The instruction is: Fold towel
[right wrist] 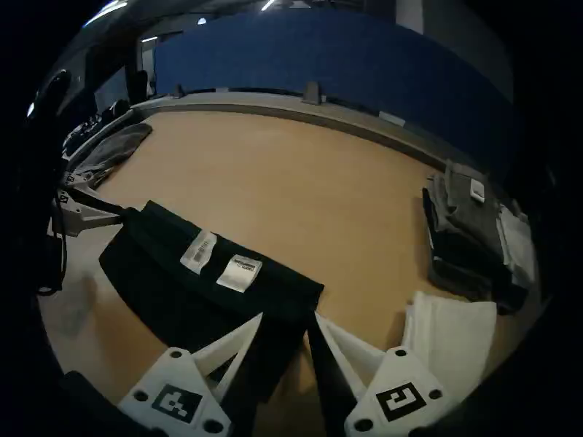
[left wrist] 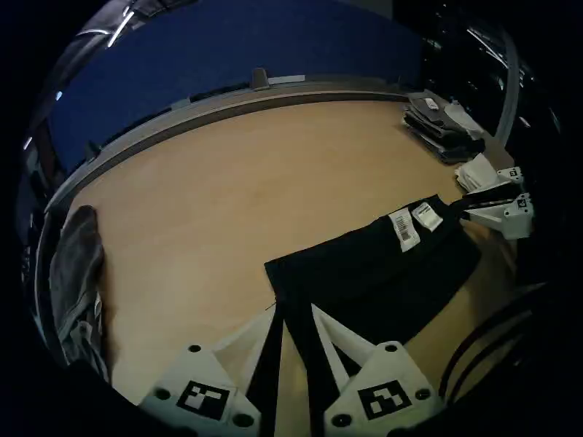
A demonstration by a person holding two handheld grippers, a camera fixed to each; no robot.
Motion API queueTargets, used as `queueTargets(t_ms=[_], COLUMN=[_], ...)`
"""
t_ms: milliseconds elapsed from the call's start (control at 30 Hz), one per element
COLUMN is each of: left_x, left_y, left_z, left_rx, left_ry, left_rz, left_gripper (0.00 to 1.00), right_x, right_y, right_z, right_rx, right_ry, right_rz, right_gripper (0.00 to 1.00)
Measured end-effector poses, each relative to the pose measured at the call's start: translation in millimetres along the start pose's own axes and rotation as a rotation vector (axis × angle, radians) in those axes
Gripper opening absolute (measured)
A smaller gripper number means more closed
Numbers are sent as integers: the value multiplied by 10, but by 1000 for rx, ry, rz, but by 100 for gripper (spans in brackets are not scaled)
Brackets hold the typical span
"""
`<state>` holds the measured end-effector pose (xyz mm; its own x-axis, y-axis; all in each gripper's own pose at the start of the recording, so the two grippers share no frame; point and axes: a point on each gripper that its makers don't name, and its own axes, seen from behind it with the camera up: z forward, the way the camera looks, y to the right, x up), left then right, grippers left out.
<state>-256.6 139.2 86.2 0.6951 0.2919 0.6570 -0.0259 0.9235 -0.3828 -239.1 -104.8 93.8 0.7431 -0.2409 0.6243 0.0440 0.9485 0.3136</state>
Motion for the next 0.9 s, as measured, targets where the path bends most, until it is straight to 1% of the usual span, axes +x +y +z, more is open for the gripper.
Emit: queueTargets(t_ms=[33,167,233,300,367,400,433,567,633,700,833,900], left_x=[6,27,32,35,36,38,40,48,50,53,72,85], left_y=[-12,-76,-108,-136,-148,-154,-159,-181,-189,-196,-198,-195], left_z=[10,32,28,19,8,2,-5,-33,-40,-43,-52,-63], left_rx=[6,32,44,53,57,59,61,69,72,74,80,81], left_ry=[0,2,4,6,8,10,12,19,20,21,27,31], left_rz=[0,-5,-9,-12,-12,-11,-10,-11,-15,-19,-21,-21], left_gripper=[27,51,57,62,62,62,62,62,64,69,69,77], right_x=[-1,-12,-16,-15,-4,2,10,54,80,105,130,139], right_y=[4,29,57,96,150,175,201,276,319,370,437,447], right_z=[2,13,23,34,43,46,49,47,34,20,7,-2], right_rx=[-3,-18,-30,-47,-69,-80,-92,-123,-139,-158,-187,-193], right_ry=[-1,-3,-4,-3,2,4,6,18,28,39,48,51], right_rz=[-3,-9,-8,-7,-7,-8,-8,-10,-7,-3,0,-2], right_gripper=[43,61,70,83,95,98,100,100,100,100,100,100])
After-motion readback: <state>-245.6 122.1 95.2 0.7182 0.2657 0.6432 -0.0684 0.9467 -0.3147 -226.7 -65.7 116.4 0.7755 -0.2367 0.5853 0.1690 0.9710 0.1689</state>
